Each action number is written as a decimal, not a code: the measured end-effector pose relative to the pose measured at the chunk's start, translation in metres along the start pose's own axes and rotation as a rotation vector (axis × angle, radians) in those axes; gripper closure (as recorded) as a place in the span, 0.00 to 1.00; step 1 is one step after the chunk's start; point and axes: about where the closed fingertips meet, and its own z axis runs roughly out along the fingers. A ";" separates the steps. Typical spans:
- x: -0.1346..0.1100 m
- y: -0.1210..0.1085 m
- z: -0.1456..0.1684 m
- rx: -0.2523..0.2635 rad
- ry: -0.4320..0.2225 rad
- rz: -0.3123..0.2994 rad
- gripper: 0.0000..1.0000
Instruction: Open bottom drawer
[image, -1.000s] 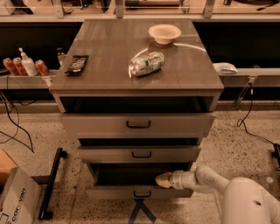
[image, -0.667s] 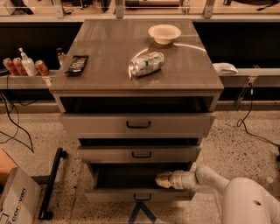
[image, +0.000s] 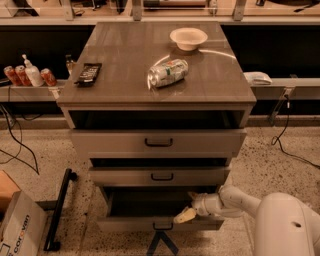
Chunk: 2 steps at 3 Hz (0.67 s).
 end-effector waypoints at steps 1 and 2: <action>0.014 0.020 -0.013 0.008 0.102 -0.008 0.00; 0.039 0.047 -0.022 -0.014 0.187 0.033 0.00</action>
Offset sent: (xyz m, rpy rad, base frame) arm -0.1125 -0.0248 -0.0059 -0.2115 0.2258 0.0620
